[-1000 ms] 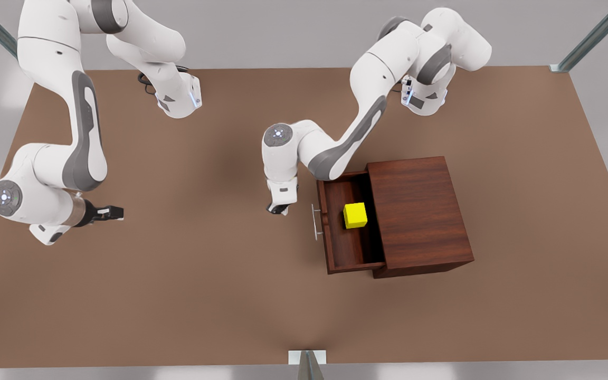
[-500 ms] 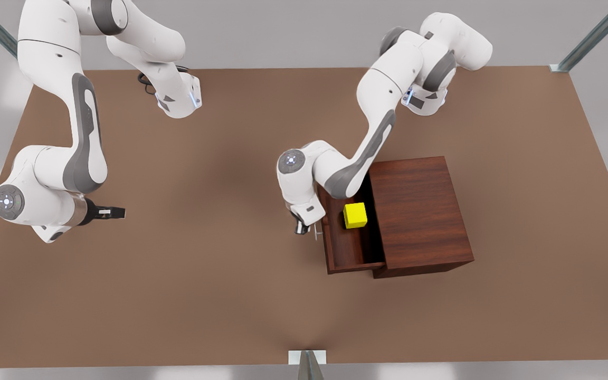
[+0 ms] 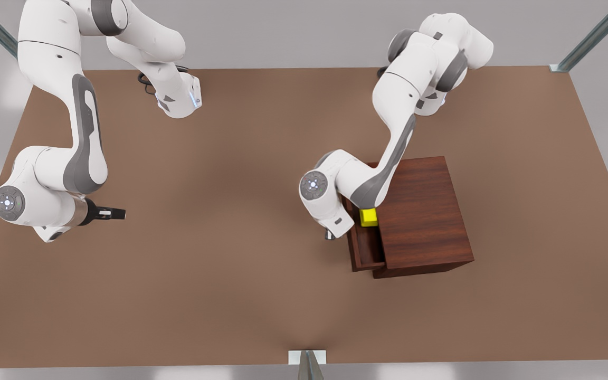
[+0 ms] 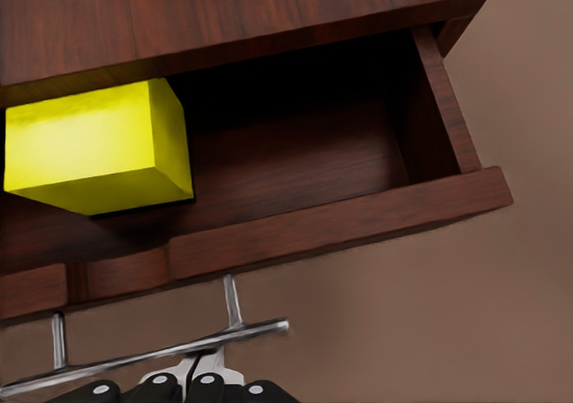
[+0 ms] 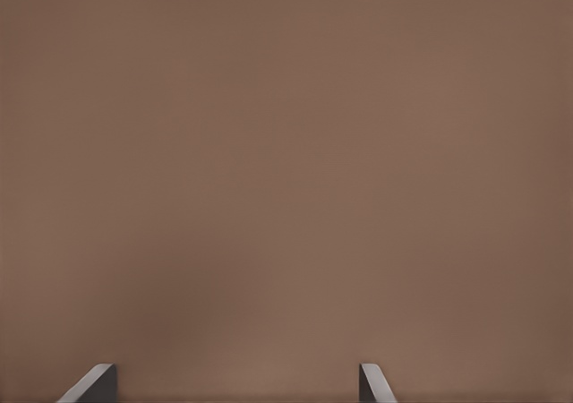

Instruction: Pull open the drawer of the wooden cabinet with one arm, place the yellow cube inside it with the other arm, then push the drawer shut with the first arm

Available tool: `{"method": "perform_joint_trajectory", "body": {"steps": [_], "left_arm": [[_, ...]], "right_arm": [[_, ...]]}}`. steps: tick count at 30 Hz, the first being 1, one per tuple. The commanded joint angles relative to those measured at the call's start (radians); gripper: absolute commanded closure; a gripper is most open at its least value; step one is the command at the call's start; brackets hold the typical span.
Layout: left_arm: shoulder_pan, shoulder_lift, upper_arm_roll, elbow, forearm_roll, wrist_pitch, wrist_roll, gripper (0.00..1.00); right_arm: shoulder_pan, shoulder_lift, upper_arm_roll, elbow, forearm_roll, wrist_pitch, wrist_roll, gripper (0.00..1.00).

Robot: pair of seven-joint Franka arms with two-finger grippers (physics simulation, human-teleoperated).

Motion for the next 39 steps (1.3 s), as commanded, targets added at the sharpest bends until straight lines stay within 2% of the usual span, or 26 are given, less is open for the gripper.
{"method": "perform_joint_trajectory", "body": {"steps": [1, 19, 20, 21, 23, 25, 26, 27, 28, 29, 30, 31, 34, 39], "left_arm": [[0.008, -0.002, 0.002, 0.0, -0.004, -0.055, 0.047, 1.0], [0.06, -0.006, 0.075, 0.0, -0.006, -0.161, 0.046, 1.0], [0.061, -0.008, 0.071, 0.014, -0.019, -0.16, 0.044, 0.97], [0.067, -0.023, 0.069, 0.043, -0.059, -0.143, 0.055, 0.0], [0.13, -0.152, 0.063, 0.043, -0.181, -0.134, 0.376, 0.0], [0.213, -0.325, 0.094, 0.014, -0.178, -0.356, 1.278, 0.0], [0.313, -0.425, 0.094, -0.087, -0.182, -0.385, 1.651, 0.0], [0.437, -0.589, 0.098, -0.34, -0.225, -0.238, 2.075, 0.0], [0.502, -0.664, 0.102, -0.475, -0.245, -0.122, 2.273, 0.0], [0.491, -0.825, 0.083, -0.765, -0.236, 0.104, 2.304, 0.0], [0.485, -0.885, 0.059, -0.86, -0.234, 0.182, 2.224, 0.0], [0.485, -0.867, 0.059, -0.824, -0.216, 0.175, 2.206, 0.0], [0.459, -0.733, 0.059, -0.583, -0.199, 0.075, 2.193, 0.0], [0.471, -0.726, 0.062, -0.558, -0.231, 0.072, 2.198, 0.0]], "right_arm": [[0.0, -0.001, -0.001, 0.002, 0.001, -0.001, 0.035, 0.0], [0.0, -0.001, -0.001, 0.0, 0.001, -0.001, 0.035, 0.0], [0.0, -0.001, -0.001, 0.0, 0.001, -0.001, 0.035, 0.0], [0.0, -0.001, -0.001, 0.0, 0.002, -0.001, 0.035, 0.0], [0.0, -0.001, -0.001, 0.002, 0.001, -0.001, 0.035, 0.0], [0.0, -0.001, -0.001, 0.002, 0.001, -0.001, 0.035, 0.0], [0.001, -0.001, -0.001, 0.002, 0.001, -0.001, 0.035, 0.0], [0.001, -0.001, -0.001, 0.003, 0.001, 0.001, 0.035, 0.0], [0.001, -0.001, -0.001, 0.003, 0.001, -0.001, 0.035, 0.0], [0.001, -0.001, -0.001, 0.003, 0.001, 0.001, 0.035, 0.0], [0.001, -0.001, -0.001, 0.003, 0.001, 0.001, 0.035, 0.0], [0.001, -0.001, -0.001, 0.003, 0.001, 0.001, 0.035, 0.0], [0.001, -0.001, -0.001, 0.003, 0.001, -0.001, 0.035, 0.0], [0.001, -0.001, 0.0, 0.003, 0.001, -0.001, 0.035, 0.0]]}}
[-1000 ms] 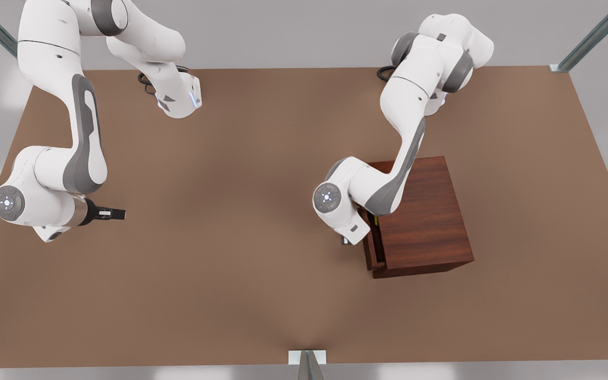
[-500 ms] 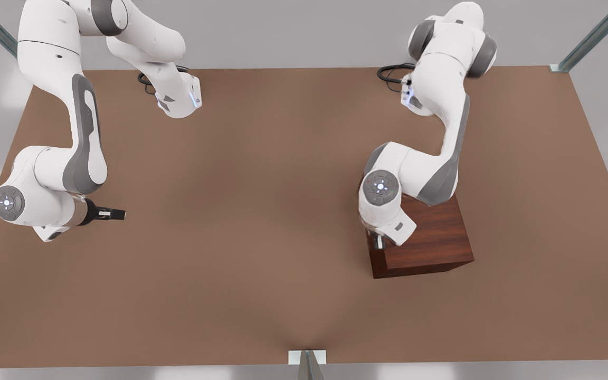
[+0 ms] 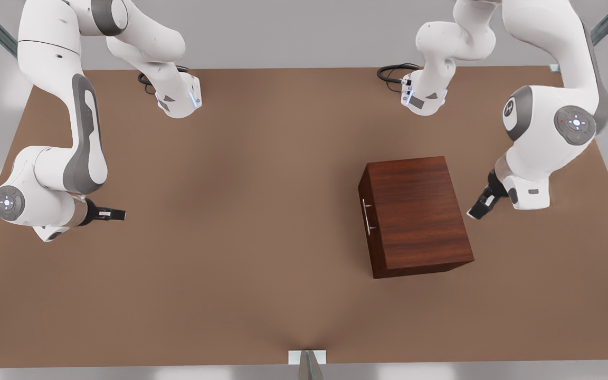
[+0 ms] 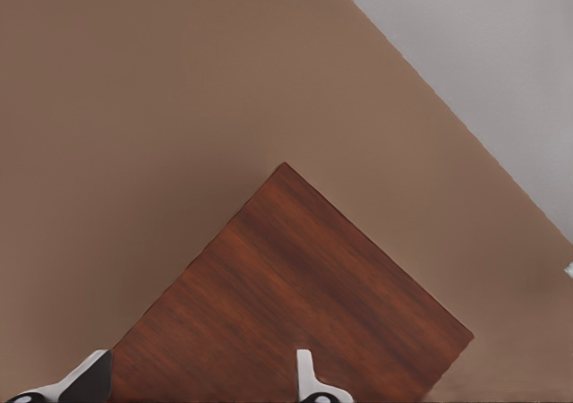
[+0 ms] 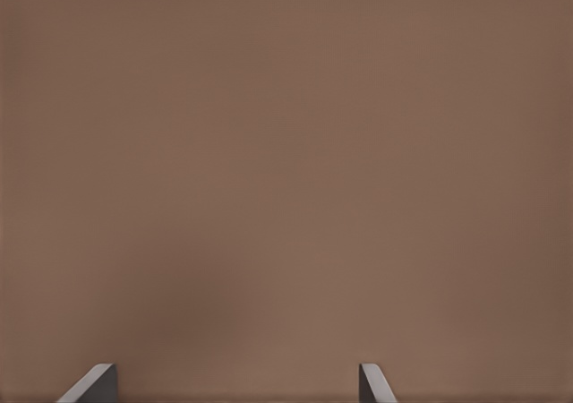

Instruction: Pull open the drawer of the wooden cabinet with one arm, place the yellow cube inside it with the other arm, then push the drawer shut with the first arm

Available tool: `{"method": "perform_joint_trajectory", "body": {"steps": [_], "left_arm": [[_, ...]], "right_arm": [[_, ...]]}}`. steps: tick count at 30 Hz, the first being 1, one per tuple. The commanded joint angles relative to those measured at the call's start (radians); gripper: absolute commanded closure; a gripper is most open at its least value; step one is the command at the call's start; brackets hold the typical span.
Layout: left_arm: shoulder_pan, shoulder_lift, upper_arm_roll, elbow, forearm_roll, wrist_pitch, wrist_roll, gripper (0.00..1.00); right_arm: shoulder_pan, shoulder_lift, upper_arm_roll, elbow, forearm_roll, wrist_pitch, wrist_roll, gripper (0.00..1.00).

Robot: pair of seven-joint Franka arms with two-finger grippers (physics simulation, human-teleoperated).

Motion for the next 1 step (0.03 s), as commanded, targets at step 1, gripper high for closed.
{"method": "perform_joint_trajectory", "body": {"steps": [1], "left_arm": [[0.004, 0.001, 0.001, 0.003, -0.009, 0.021, 0.92, 0.0]], "right_arm": [[0.0, -0.001, -0.001, -0.001, 0.001, -0.001, 0.003, 0.0]]}}
